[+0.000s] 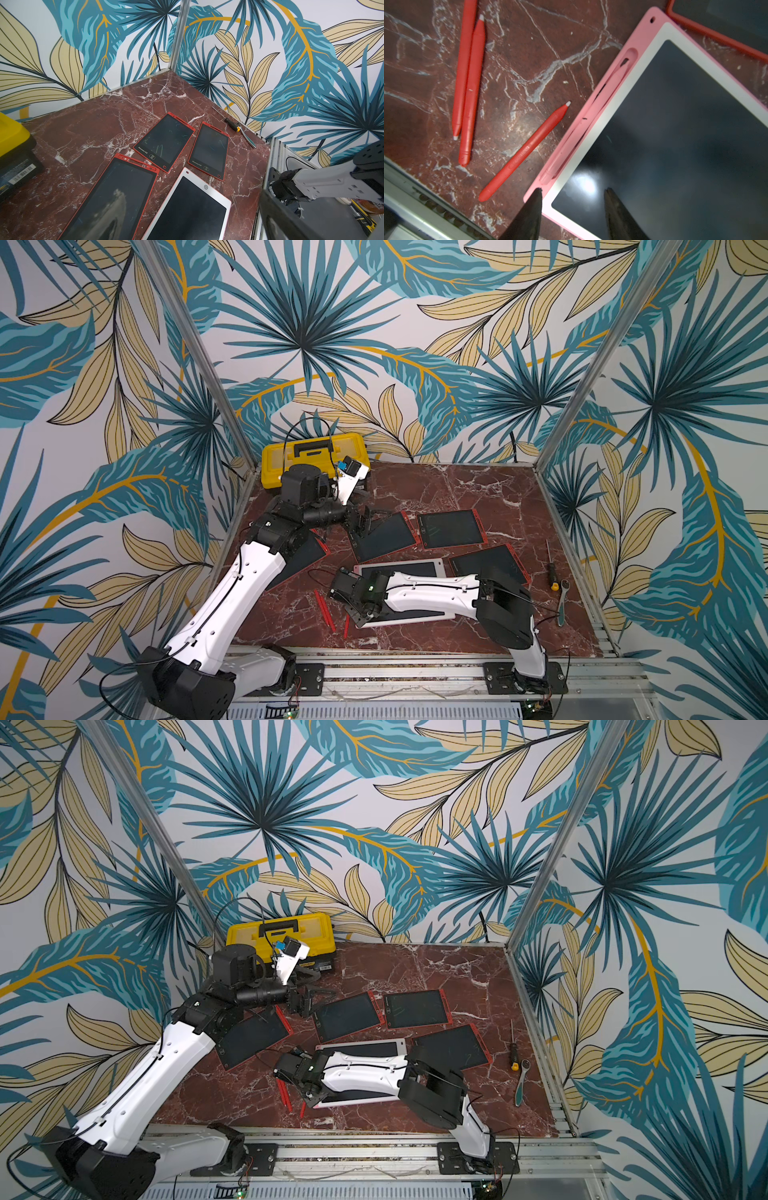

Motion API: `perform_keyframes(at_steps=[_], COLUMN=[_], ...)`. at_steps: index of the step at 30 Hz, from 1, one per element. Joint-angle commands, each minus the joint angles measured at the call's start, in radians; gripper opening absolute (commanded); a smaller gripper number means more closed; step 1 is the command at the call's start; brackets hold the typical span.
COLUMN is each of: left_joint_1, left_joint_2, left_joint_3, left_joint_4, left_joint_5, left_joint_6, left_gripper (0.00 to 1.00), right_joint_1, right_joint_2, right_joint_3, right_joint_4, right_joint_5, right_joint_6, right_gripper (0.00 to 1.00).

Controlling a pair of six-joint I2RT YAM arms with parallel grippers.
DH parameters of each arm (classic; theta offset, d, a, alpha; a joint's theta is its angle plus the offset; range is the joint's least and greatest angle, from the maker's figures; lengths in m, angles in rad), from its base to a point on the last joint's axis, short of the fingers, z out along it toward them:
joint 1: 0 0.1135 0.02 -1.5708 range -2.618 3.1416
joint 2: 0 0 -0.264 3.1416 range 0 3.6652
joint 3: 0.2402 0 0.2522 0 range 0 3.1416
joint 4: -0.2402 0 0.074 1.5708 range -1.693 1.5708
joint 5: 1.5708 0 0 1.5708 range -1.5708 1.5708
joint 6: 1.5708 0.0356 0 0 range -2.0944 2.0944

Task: Place the stylus back onto the writing tablet
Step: Adjust the stylus on the writing tablet.

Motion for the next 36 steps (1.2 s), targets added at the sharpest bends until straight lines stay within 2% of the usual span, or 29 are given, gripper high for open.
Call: perform_keyframes(at_steps=[1,14,22,36], left_joint_1=[-0.002,-0.002,-0.002,-0.006], left_joint_2=[-0.028,-0.029,-0.029,-0.029], left_joint_3=[-0.027,-0.029,-0.029,-0.029], left_joint_4=[0.006,0.006,0.006,0.006], left_joint_5=[-0.006,-0.008,-0.010,-0.009], left_joint_6=[0.003,0.003,0.003,0.002], left_gripper=[1.00,0.99,0.99,1.00], right_joint_1=[0.006,0.012,0.018,0.024], right_joint_2=[0.033,0.070,0.078,0.114], right_joint_3=[0.019,0.062,0.071,0.103], right_joint_4=[-0.043,-0.078,-0.105,-0.123], right_joint_5=[0.005,0.020,0.035,0.029], right_joint_6=[-0.020,-0.019,-0.019,-0.028], right_gripper=[0.53,0.54,0.61,0.61])
